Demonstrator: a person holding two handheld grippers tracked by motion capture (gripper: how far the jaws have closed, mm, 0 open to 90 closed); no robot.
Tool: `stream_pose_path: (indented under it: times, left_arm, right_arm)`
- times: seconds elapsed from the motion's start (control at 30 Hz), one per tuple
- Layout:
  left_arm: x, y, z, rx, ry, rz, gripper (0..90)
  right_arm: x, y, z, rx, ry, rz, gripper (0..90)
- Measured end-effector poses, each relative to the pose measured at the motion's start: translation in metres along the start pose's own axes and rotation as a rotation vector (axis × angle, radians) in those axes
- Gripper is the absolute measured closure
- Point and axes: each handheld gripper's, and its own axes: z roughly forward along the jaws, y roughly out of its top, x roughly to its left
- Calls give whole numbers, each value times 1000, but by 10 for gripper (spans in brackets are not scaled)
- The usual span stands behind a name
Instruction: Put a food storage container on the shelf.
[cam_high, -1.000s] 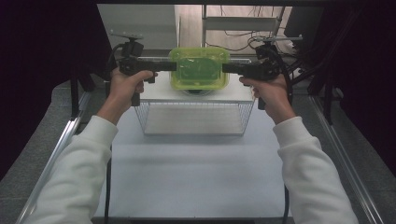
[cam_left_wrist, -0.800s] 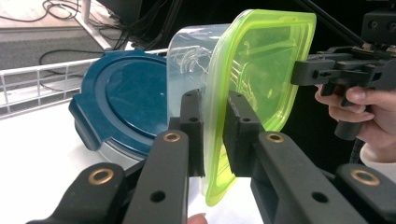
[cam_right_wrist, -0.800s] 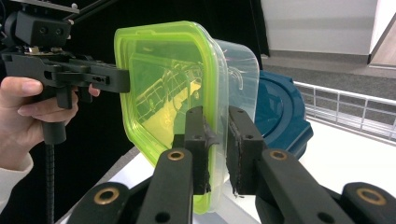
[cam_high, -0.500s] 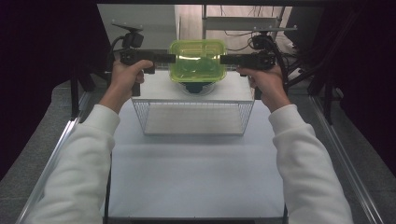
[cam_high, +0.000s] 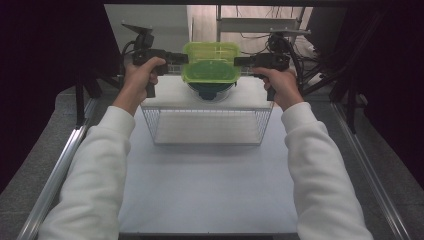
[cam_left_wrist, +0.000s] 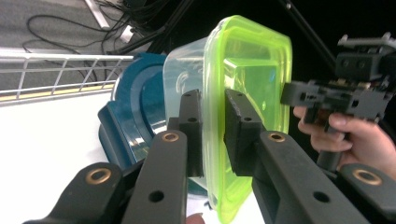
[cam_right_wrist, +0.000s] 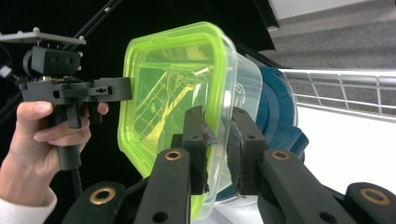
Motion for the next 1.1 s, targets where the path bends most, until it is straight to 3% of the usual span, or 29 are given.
stream_pose_path:
  times: [0.27,0.4,0.57,0.6,0.7,0.77,0.87,0.93,1.0,1.1]
  left_arm:
    - [8,5,9,-6,12,-26,752]
    - [17,6,15,-5,9,-57,719]
    - [16,5,17,-17,48,-36,657]
    - [13,5,18,-23,78,-10,603]
    - [13,5,15,-50,100,6,454]
    - [13,5,12,-68,102,4,372]
    - [9,4,5,-90,110,41,307]
    - [6,3,2,-94,107,55,285]
    - [-4,-3,-11,-102,105,109,272]
    - [-13,-13,-22,-119,130,135,262]
  right_arm:
    - [-12,6,12,5,-17,79,722]
    - [-21,6,19,-5,0,126,698]
    - [-25,7,22,-13,13,144,677]
    - [-26,6,22,-14,16,135,622]
    - [-26,6,20,-39,12,121,454]
    - [-25,7,17,-59,23,118,388]
    - [-22,7,8,-92,4,84,324]
    - [-17,5,-1,-108,-3,48,304]
    - [-11,2,-11,-119,-4,-5,298]
    - [-3,-6,-26,-117,-29,-103,279]
